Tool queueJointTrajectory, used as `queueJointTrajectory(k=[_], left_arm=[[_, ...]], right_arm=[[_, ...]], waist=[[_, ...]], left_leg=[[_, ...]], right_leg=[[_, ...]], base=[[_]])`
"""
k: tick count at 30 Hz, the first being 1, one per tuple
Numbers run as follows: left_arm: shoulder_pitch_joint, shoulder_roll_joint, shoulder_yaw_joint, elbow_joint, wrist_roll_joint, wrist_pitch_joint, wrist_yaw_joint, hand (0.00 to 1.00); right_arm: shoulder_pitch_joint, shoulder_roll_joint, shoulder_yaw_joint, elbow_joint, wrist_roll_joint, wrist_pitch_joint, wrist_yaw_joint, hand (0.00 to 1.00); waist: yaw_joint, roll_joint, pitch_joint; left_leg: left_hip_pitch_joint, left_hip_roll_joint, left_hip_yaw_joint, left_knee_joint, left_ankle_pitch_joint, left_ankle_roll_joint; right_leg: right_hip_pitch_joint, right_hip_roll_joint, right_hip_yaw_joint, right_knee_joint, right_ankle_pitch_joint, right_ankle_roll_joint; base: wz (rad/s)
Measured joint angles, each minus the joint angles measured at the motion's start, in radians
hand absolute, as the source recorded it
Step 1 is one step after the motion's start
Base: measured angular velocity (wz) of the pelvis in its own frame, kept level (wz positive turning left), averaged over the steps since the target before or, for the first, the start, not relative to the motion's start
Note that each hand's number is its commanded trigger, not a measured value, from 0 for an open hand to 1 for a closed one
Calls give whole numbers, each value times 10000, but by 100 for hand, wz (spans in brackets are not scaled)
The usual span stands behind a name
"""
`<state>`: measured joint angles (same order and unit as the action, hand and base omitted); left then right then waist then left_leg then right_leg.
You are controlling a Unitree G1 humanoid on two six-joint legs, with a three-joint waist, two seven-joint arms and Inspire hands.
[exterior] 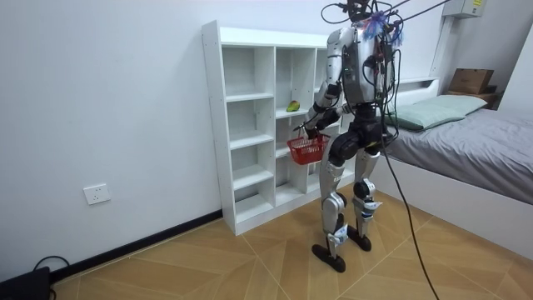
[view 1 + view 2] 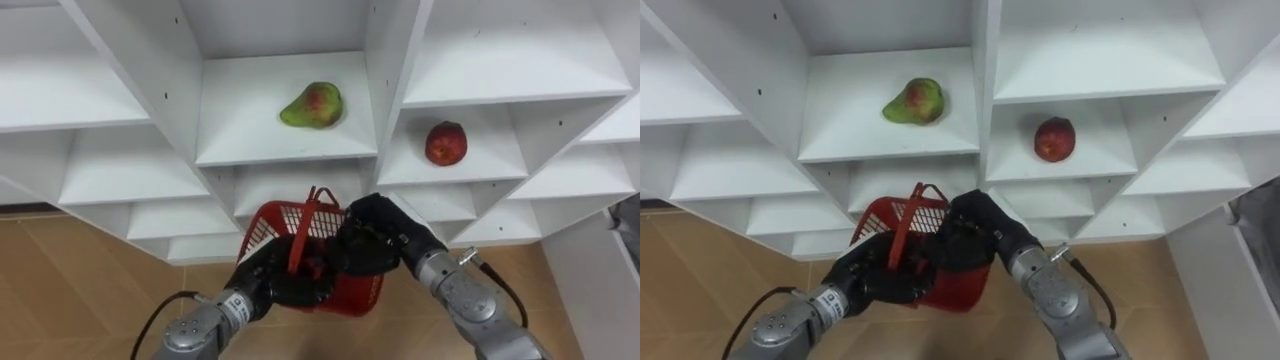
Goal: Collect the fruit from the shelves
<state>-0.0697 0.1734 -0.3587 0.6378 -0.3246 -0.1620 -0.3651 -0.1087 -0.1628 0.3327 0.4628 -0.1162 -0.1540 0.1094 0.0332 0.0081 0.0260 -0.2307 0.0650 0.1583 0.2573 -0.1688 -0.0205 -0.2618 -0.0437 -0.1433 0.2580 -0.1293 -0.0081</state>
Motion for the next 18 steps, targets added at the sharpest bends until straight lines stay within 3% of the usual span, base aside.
queueJointTrajectory(k=[10,18], left_arm=[[0,21,-200,-330,-339,-4,-237,100],[1,-28,-163,-409,-586,-4,-501,100]], right_arm=[[-256,-17,29,387,389,-114,-115,100],[-257,-48,-41,430,438,-424,-88,100]], waist=[[-5,2,-2],[-36,30,-14]], left_leg=[[17,3,18,7,0,0],[57,9,18,6,1,0]], right_leg=[[7,-1,10,3,1,-2],[39,6,14,14,5,-7]], base=[[0],[0]])
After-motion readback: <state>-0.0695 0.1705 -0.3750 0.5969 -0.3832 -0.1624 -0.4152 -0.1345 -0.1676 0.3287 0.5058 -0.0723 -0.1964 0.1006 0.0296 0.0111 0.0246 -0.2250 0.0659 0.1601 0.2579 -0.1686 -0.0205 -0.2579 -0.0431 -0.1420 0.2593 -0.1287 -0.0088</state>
